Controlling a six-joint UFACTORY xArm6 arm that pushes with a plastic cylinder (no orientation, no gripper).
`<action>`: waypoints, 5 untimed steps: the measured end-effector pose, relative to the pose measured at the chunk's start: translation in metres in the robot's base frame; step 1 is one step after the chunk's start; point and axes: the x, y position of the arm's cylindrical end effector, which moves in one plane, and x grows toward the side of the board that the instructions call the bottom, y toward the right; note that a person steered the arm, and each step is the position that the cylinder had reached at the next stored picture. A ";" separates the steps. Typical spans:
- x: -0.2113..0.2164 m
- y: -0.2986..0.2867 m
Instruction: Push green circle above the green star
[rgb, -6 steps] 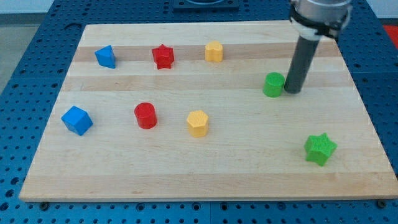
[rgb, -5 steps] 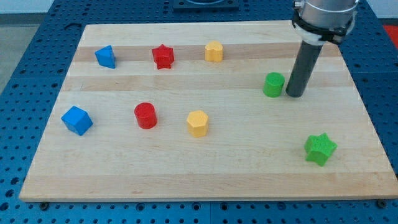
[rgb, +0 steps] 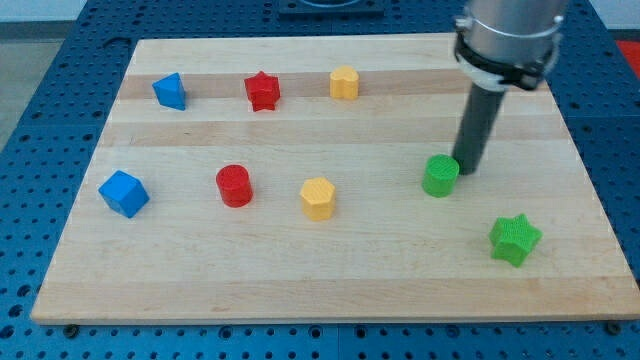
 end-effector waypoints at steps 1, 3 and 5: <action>-0.006 0.004; -0.035 -0.032; 0.016 -0.037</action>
